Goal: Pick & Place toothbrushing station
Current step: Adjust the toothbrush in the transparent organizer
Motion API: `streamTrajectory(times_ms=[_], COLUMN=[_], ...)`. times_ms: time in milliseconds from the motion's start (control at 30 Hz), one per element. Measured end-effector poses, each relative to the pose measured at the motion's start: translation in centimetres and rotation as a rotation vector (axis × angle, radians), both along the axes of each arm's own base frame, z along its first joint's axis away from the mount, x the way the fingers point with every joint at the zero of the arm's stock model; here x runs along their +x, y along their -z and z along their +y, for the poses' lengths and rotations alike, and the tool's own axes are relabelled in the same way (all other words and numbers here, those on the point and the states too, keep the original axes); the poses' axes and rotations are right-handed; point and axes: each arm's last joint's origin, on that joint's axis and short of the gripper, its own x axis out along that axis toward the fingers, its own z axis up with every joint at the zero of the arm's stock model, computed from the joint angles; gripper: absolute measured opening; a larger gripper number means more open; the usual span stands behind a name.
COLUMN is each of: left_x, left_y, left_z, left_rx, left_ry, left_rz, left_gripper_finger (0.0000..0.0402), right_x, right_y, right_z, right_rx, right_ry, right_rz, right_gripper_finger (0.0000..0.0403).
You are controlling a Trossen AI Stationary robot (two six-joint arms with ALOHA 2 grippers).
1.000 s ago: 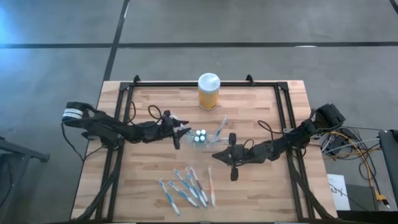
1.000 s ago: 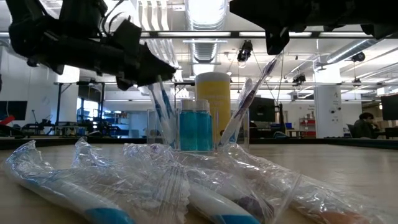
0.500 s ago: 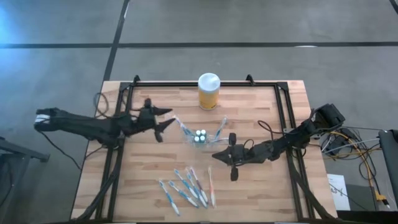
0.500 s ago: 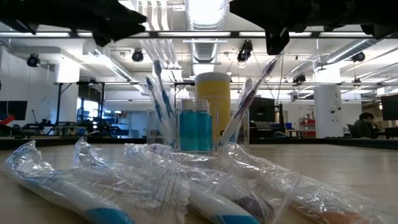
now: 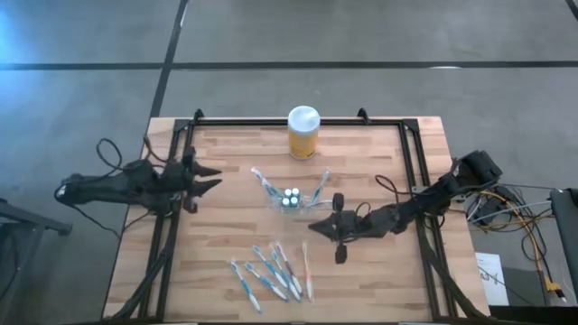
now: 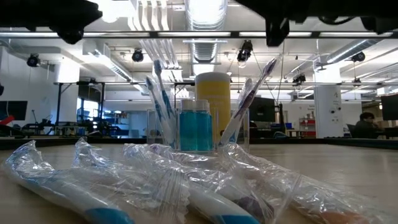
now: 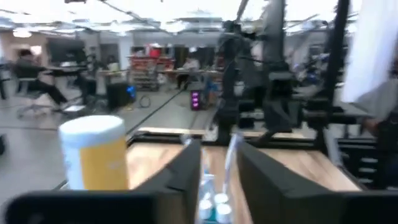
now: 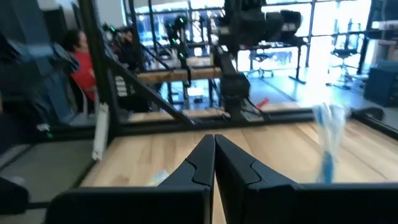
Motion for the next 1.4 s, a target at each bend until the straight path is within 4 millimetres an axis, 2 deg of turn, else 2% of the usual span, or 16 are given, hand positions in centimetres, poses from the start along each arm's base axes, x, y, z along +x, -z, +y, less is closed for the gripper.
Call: streamTrajectory(times_ms=[133, 167, 333, 533, 633, 767, 933, 1200, 1400], left_x=[-0.3, -0.4, -0.4, -0.5, -0.5, -0.5, -0.5, -0.5, -0.5], left_y=[1.6, 2.0, 3.8, 4.3, 4.2, 4.1, 4.0, 4.0, 4.1], left_z=[-0.1, -0.1, -0.2, -0.3, -0.3, -0.3, -0.3, -0.3, -0.3], left_rx=[0.004, 0.004, -0.017, -0.023, -0.026, -0.026, -0.026, -0.026, -0.028], left_ry=[0.044, 0.05, 0.061, 0.115, 0.118, 0.118, 0.119, 0.119, 0.119], left_rz=[0.013, 0.01, 0.033, 0.022, 0.016, 0.005, -0.011, -0.004, -0.002], left_gripper_finger=[0.0022, 0.0012, 0.0009, 0.0008, 0.001, 0.0004, 0.001, 0.0004, 0.0011], right_x=[0.1, 0.1, 0.3, -0.2, -0.3, -0.1, 0.2, 0.6, 1.0], right_y=[-2.2, -2.5, -3.6, -2.8, -2.5, -2.8, -3.0, -2.1, -2.8], right_z=[0.7, 0.9, 1.6, 1.7, 0.6, -1.0, -3.7, -7.5, -8.3], right_rx=[-0.018, -0.034, -0.045, -0.057, -0.017, -0.02, -0.011, -0.047, -0.088], right_ry=[-0.02, -0.025, -0.012, 0.023, 0.118, 0.29, 0.411, 0.513, 0.542], right_rz=[0.002, 0.031, 0.231, 0.539, 0.67, 0.699, 0.786, 0.835, 0.821], right_gripper_finger=[0.0008, 0.0008, 0.0008, 0.0008, 0.0008, 0.0008, 0.0008, 0.0008, 0.0008])
